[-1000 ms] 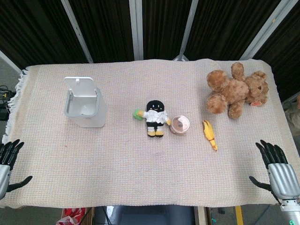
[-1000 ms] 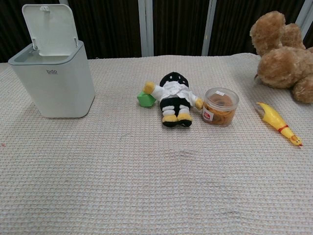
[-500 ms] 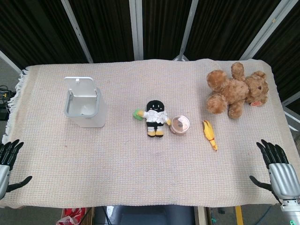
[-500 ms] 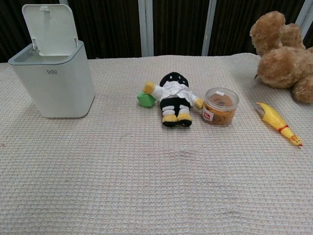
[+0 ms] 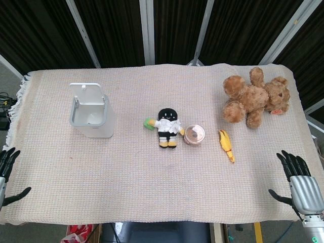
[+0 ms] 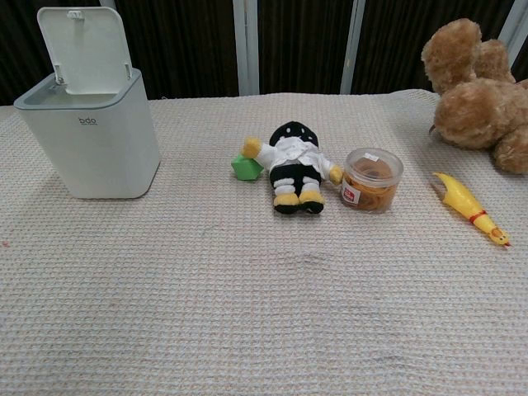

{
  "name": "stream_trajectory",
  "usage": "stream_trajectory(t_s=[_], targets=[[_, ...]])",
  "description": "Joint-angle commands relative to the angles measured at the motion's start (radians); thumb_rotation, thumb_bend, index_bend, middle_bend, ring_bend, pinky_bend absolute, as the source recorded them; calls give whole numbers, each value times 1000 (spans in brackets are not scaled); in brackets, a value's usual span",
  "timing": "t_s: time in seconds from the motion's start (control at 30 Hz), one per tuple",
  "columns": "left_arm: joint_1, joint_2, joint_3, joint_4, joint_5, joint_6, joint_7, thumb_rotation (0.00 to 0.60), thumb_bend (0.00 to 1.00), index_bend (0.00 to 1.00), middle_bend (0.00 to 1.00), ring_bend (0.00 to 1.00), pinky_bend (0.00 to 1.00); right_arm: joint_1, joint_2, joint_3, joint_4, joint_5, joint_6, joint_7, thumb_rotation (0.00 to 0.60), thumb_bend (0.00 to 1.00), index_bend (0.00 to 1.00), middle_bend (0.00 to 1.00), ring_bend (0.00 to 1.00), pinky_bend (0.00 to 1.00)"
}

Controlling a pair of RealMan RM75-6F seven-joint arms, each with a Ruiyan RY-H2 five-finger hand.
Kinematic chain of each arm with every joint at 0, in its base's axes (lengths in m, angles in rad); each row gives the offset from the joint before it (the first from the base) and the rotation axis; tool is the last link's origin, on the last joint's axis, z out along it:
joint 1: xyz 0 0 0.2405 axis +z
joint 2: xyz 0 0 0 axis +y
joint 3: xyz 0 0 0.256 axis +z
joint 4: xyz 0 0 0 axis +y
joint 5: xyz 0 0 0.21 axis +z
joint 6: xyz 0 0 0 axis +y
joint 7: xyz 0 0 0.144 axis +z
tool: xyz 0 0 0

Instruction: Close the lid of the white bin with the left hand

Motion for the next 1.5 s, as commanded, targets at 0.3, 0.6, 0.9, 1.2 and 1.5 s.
stream_trajectory(t_s=[0.3,0.6,0.9,1.2,1.5], targets=[[-119,95,-138,-202,-82,-83,103,600,246,0,555,573,720,3,0,6,-9,21,-14,9,600,191,0,0,0,0],[-336,159,-300,-352,-402,-380,188,600,430,0,926,869,965,4,5,6,-12,22,-17,30,600,192,0,0,0,0],[-644,148,-446,-303,-917,-624,377,600,564,0,975,906,983,8,13,10,-15,39,-32,59,600,191,0,0,0,0],[-913,69,-453,-185,-1309,-673,566,600,584,3,990,914,989,9,20,15,-25,59,-46,79,600,191,0,0,0,0],[-1071,-10,-435,-90,-1515,-646,663,600,599,122,1000,927,995,9,29,19,-29,72,-52,103,600,191,0,0,0,0]])
